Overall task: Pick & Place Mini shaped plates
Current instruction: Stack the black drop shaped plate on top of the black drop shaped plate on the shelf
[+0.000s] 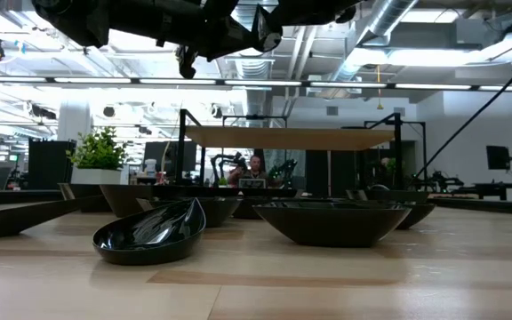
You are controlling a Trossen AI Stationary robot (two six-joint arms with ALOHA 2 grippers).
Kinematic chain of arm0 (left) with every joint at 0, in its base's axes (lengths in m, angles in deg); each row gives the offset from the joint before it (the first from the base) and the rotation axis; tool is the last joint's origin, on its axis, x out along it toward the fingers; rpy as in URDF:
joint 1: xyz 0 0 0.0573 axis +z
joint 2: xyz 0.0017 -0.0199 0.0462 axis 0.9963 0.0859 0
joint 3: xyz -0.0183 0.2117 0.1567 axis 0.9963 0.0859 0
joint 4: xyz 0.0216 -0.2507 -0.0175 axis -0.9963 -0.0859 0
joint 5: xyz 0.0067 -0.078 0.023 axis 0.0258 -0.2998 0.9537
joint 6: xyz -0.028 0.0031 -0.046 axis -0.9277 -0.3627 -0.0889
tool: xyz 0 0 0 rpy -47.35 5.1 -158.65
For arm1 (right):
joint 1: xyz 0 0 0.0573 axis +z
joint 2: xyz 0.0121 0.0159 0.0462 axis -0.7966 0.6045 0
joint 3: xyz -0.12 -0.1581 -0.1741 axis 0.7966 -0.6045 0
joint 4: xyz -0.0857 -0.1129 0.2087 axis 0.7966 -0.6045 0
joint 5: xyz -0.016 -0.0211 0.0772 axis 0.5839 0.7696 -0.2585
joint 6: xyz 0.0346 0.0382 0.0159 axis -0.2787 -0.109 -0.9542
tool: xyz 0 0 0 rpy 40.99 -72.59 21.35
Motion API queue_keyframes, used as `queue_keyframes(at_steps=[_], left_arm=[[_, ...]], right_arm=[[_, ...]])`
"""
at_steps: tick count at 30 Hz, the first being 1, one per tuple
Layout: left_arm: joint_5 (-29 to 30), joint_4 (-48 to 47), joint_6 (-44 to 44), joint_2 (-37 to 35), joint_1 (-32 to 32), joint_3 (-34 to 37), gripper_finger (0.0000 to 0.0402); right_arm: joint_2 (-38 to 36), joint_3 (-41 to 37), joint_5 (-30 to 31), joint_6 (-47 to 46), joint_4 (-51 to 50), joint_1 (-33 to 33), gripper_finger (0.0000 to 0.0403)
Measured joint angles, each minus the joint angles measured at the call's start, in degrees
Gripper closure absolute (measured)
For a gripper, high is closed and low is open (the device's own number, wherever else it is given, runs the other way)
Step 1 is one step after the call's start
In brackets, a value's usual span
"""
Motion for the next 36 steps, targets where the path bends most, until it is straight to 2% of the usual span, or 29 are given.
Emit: queue_keyframes(at_steps=[17, 26, 30, 36], left_arm=[[0.0, 0.1, 0.5, 0.0, 0.0, 0.0, 0.0384], [0.0, 0.2, 0.7, 0.0, 0.0, 0.0, 0.0383], [-0.2, 0.2, 1.7, 0.0, 0.0, 0.0, 0.0370], [-0.4, 1.5, 1.7, -0.1, 0.0, 0.0, 0.0331]], right_arm=[[0.0, 0.0, 0.2, -0.1, 0.1, 0.0, 0.0395], [0.0, 0.0, 0.1, -0.1, 0.1, 0.0, 0.0396], [0.0, 0.0, 0.1, -0.1, 0.1, 0.0, 0.0395], [0.0, 0.0, -0.2, -0.1, -0.2, 0.0, 0.0395]])
